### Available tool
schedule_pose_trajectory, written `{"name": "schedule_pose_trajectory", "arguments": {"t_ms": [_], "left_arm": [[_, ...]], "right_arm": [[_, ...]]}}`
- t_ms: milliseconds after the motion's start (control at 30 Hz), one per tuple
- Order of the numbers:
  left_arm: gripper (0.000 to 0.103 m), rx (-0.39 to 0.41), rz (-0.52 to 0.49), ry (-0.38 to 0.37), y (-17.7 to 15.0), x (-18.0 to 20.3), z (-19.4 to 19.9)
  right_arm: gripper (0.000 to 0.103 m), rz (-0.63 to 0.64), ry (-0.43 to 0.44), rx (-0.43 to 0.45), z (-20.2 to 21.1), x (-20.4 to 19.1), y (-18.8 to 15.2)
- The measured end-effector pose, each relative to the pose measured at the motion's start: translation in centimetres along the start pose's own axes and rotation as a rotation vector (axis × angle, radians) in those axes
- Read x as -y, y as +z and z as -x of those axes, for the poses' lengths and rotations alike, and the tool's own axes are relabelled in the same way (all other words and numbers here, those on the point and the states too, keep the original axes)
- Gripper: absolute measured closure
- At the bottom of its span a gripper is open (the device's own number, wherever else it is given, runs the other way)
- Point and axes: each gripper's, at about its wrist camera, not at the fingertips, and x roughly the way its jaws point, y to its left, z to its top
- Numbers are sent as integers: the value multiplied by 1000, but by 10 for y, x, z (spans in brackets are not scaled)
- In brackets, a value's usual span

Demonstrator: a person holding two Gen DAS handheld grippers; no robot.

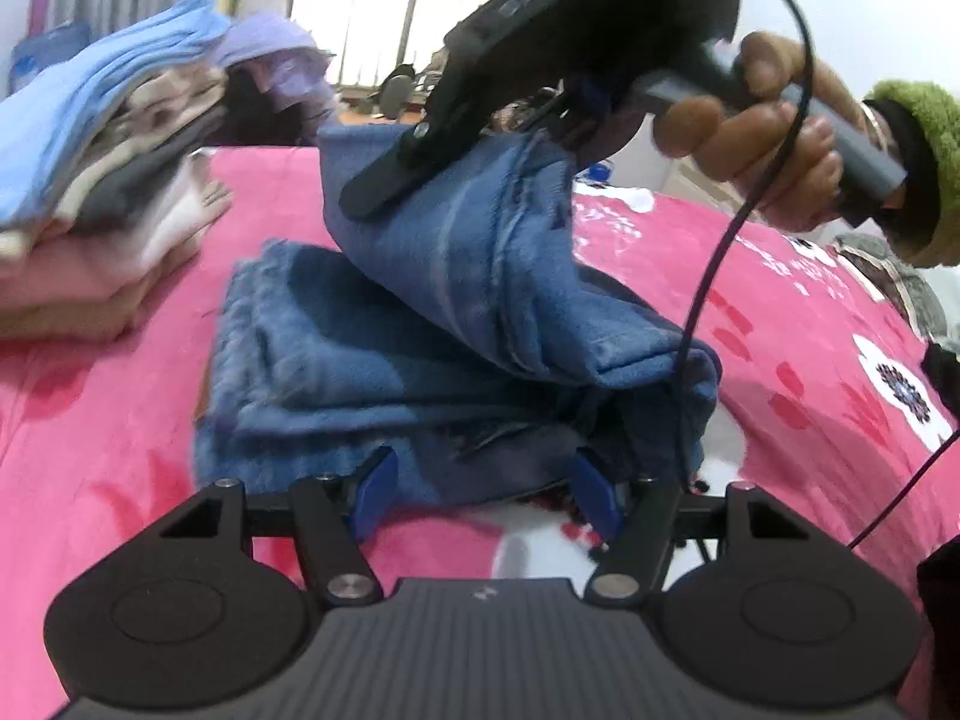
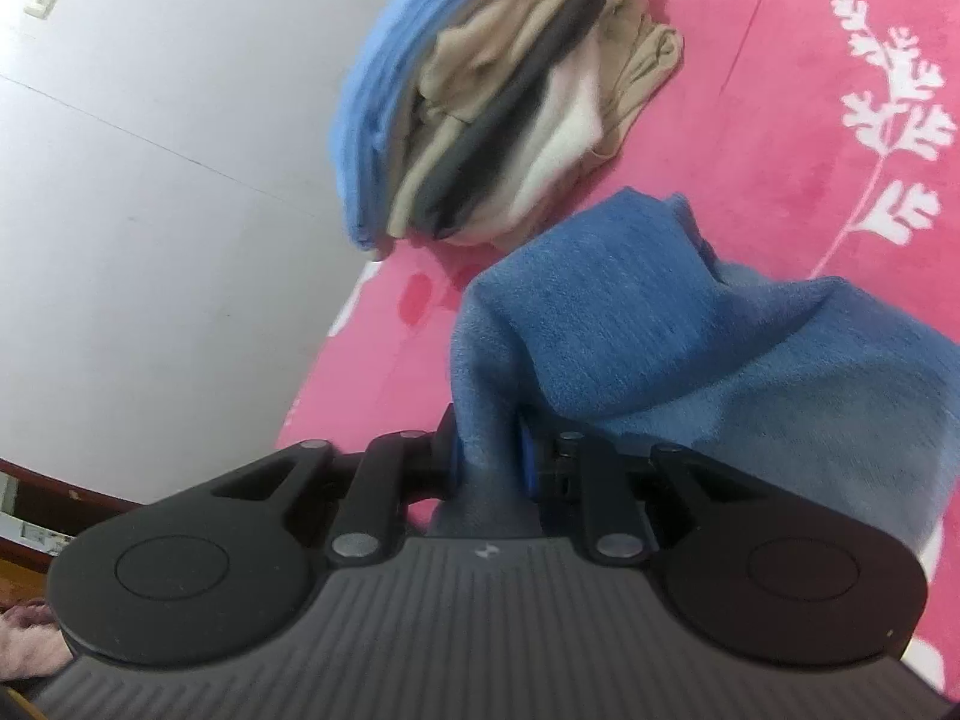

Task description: Fold clothes

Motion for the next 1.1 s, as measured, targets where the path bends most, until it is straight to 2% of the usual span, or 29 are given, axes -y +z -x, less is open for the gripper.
{"name": "schedule_pose_trajectory", "arguments": {"t_ms": [133, 233, 300, 367, 400, 633, 767, 833, 900, 933, 1033, 1100], "left_arm": [[38, 35, 50, 45, -5, -5, 21], [38, 65, 92, 51, -5, -8, 37], [38, 81, 123, 34, -2, -11, 42], [38, 87, 161, 26, -1, -14, 43], [38, 89, 182, 22, 0, -15, 43], [35, 119, 372, 23, -1, -40, 41], [36, 158, 494, -19, 1, -60, 45], [35, 176, 538, -41, 3, -66, 46], [36, 186, 556, -46, 7, -69, 44], [37, 182, 557, -48, 11, -69, 40], [46, 153, 547, -42, 21, -66, 27], [67, 139, 531, -2, 24, -64, 19]], "right_arm": [[84, 12, -64, -34, -25, -4, 7], [80, 32, -136, -77, -39, -16, 11], [65, 57, -147, -86, -41, -28, 14], [57, 78, -134, -74, -40, -41, 16], [56, 81, -123, -66, -39, -45, 18], [55, 68, -60, -25, -19, -54, 20], [56, 62, -39, 9, 12, -41, 8], [60, 68, -52, 19, 24, -36, 3], [71, 74, -88, 18, 32, -30, -5], [72, 72, -97, 14, 35, -27, -9], [75, 78, -126, 16, 45, -19, -22], [75, 107, -155, 27, 47, -17, -24]]}}
